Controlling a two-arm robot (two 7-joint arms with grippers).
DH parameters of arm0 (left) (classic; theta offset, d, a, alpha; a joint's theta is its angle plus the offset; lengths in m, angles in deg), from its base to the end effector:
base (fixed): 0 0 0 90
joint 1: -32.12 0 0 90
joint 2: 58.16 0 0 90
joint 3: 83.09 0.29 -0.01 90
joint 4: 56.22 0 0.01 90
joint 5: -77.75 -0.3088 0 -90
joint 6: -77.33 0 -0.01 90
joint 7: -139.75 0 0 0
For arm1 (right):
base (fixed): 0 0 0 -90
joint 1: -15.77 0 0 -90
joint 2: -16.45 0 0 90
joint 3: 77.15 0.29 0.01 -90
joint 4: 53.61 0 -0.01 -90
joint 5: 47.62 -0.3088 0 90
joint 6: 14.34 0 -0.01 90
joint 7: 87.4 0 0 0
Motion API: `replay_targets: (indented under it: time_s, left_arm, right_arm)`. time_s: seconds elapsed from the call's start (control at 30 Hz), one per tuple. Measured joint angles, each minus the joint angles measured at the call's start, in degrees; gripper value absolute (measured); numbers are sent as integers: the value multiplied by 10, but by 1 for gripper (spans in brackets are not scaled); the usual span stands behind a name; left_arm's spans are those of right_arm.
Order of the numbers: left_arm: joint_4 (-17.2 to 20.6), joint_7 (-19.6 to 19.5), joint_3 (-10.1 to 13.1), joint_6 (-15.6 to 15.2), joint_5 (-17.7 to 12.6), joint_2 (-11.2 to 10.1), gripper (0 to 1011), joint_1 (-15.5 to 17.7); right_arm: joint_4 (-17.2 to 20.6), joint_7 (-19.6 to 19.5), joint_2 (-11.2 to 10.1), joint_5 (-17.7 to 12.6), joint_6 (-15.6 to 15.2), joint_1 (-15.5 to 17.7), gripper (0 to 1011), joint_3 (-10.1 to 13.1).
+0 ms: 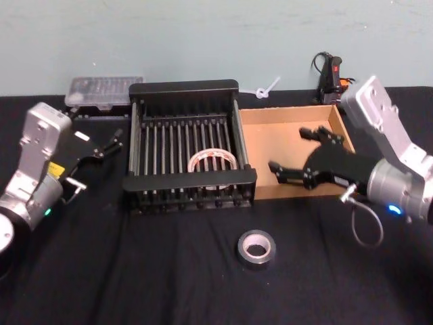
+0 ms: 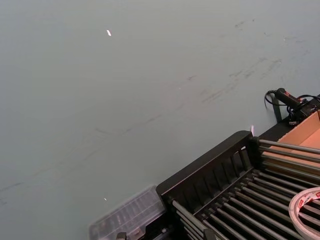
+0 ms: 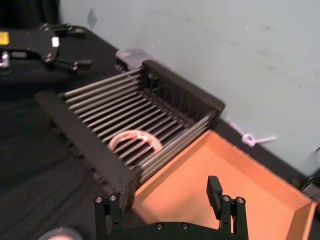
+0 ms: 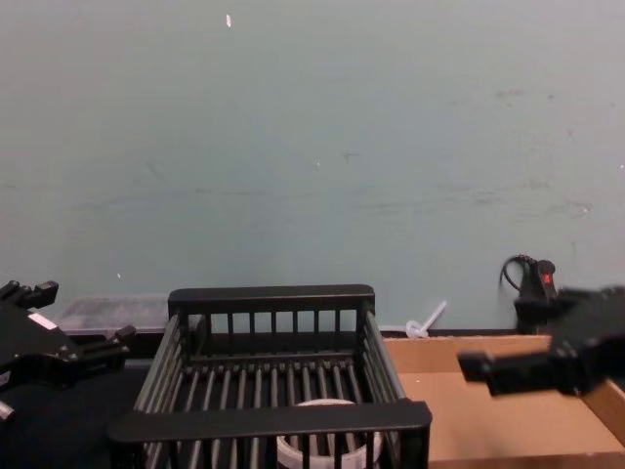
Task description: Pick up the white tape and place it into the black box , Pick up the silver tape and place it into the brown box.
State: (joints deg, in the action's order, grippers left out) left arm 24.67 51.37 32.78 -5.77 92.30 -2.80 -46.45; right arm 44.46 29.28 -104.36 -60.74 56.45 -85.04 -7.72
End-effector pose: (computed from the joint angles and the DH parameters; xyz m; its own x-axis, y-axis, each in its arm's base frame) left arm 0.3581 0.0826 -0.3024 0.2924 0.8803 0.3736 -0.9552 0.2873 0.0706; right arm 0.3531 -0.0331 -0.2188 0.7058 -0.6767 0.2093 0.7029 0.6324 -0.3257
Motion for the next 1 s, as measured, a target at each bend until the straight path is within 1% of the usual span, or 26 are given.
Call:
replay_targets:
  time_s: [0.03, 0.13, 0.2, 0.47, 0.77, 1.0]
  left_arm:
    - [0, 0, 0, 0, 0, 0, 1001, 0]
    - [0, 0, 0, 0, 0, 0, 1002, 0]
    - [0, 0, 0, 0, 0, 0, 1001, 0]
    - [0, 0, 0, 0, 0, 0, 1001, 0]
    - [0, 0, 0, 0, 0, 0, 1001, 0]
    - [0, 0, 0, 0, 0, 0, 1001, 0]
  right_arm:
    - [9, 1, -7, -5, -4, 11, 1002, 1]
    - [20, 4, -17, -14, -12, 27, 1002, 1]
    - [26, 5, -24, -19, -22, 38, 1002, -5]
    - [26, 9, -34, -33, -46, 56, 1002, -23]
    - [17, 9, -37, -44, -54, 58, 1002, -37]
    - [5, 13, -37, -54, -61, 50, 1002, -50]
